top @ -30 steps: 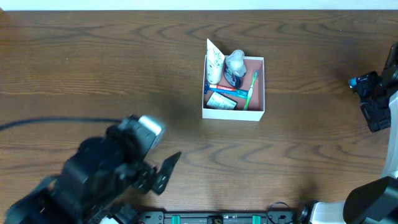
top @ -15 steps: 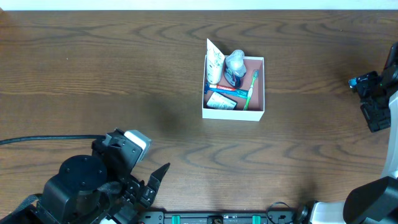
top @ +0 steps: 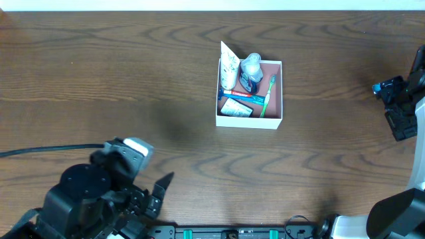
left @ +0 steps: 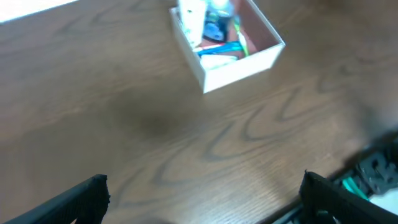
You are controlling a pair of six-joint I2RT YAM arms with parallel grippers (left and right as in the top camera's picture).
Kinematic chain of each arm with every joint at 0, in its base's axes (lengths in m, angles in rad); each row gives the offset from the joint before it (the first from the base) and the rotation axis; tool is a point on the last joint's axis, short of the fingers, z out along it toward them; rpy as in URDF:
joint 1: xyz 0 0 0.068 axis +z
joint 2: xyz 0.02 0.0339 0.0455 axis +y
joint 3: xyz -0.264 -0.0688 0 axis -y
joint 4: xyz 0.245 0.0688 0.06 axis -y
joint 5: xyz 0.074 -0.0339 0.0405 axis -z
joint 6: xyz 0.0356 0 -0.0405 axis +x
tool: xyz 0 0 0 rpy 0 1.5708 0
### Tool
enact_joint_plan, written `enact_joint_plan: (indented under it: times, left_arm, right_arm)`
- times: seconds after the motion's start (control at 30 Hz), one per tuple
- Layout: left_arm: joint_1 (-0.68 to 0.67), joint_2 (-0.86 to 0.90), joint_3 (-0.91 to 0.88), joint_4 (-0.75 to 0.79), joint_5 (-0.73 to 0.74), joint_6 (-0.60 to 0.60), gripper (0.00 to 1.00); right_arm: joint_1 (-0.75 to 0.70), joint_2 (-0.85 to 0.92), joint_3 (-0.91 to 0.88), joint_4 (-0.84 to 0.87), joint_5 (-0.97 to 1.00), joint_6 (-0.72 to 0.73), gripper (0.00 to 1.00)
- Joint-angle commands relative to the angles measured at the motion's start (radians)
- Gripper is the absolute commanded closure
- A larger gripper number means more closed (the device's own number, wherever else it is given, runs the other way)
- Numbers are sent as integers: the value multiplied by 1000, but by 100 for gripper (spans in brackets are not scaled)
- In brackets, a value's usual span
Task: Pack container
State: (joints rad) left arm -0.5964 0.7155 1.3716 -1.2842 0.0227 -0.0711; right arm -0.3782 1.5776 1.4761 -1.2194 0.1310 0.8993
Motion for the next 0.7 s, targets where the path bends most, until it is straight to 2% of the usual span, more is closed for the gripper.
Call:
enact_joint_plan:
  times: [0.0,0.13,0.27,0.43,0.67]
  left_arm:
    - [81,-62,-35,-7,-4,-87,2]
    - [161,-173,-128,14,11,-91,2]
    - [249,-314,-266,103,14,-87,2]
    - [359,-483,-489,307,14,-72,2]
    - [438,-634,-792,617,15,-65,2]
  right_arm:
    - [-8,5,1,-3,11,13,1]
    - [-8,5,1,-3,11,13,1]
    - [-8,5,1,-3,11,13,1]
    - [-8,5,1,-3,11,13,1]
    - [-8,5,1,-3,11,13,1]
